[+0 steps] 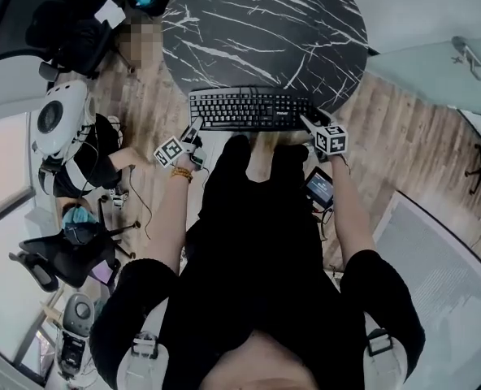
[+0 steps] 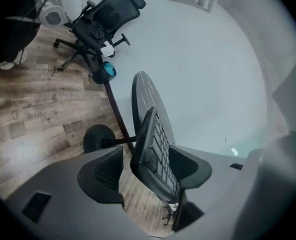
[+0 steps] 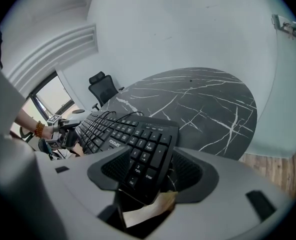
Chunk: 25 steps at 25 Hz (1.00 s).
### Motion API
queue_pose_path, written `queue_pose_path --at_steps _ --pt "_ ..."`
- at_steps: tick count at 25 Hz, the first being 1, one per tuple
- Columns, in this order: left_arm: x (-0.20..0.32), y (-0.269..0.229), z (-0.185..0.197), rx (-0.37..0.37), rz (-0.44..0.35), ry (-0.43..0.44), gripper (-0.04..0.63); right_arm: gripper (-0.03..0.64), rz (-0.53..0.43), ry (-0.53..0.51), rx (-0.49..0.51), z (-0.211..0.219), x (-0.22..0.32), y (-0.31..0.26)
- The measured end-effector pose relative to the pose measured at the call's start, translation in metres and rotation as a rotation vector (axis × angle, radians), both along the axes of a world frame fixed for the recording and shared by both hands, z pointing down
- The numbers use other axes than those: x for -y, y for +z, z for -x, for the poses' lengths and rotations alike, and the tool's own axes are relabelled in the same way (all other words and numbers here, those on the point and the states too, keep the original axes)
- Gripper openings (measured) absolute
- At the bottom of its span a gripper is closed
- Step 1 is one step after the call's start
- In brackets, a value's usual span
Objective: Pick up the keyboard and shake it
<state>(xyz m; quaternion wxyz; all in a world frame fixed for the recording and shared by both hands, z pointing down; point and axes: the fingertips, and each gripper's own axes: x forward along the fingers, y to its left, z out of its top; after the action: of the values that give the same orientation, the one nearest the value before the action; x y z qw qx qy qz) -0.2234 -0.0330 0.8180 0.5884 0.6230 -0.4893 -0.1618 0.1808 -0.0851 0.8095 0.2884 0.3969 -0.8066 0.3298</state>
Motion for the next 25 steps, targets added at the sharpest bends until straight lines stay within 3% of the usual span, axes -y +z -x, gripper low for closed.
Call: queue_pose_path --at_steps 5,10,14,18,19,21,23,25 --pt "0.012 0.001 -0.022 -0.098 -0.049 -0.045 0.273 0.25 0.006 -0.02 0.005 0.012 -0.006 0.0" --pt "0.017 -0.002 -0.046 -0.177 -0.048 -0.059 0.273 0.25 0.018 -0.092 -0.007 0.027 -0.014 0.002" --pt "0.018 -0.002 -0.047 -0.193 -0.067 -0.055 0.273 0.25 0.027 -0.117 0.006 0.036 -0.016 0.0" --pt "0.015 0.001 -0.046 -0.168 -0.012 -0.068 0.273 0.249 0.038 -0.168 0.017 0.044 -0.019 0.0" --pt "0.015 0.001 -0.047 -0.162 -0.01 -0.067 0.263 0.249 0.042 -0.181 0.016 0.044 -0.019 0.0" --pt "0.015 0.002 -0.048 -0.142 -0.024 -0.048 0.183 0.249 0.049 -0.194 0.015 0.041 -0.019 0.0" --pt "0.014 0.005 -0.042 -0.114 -0.051 -0.032 0.169 0.249 0.056 -0.199 0.024 0.045 -0.021 0.002" --pt "0.009 0.003 -0.034 -0.143 -0.024 -0.074 0.166 0.249 0.061 -0.21 0.039 0.053 -0.023 0.003"
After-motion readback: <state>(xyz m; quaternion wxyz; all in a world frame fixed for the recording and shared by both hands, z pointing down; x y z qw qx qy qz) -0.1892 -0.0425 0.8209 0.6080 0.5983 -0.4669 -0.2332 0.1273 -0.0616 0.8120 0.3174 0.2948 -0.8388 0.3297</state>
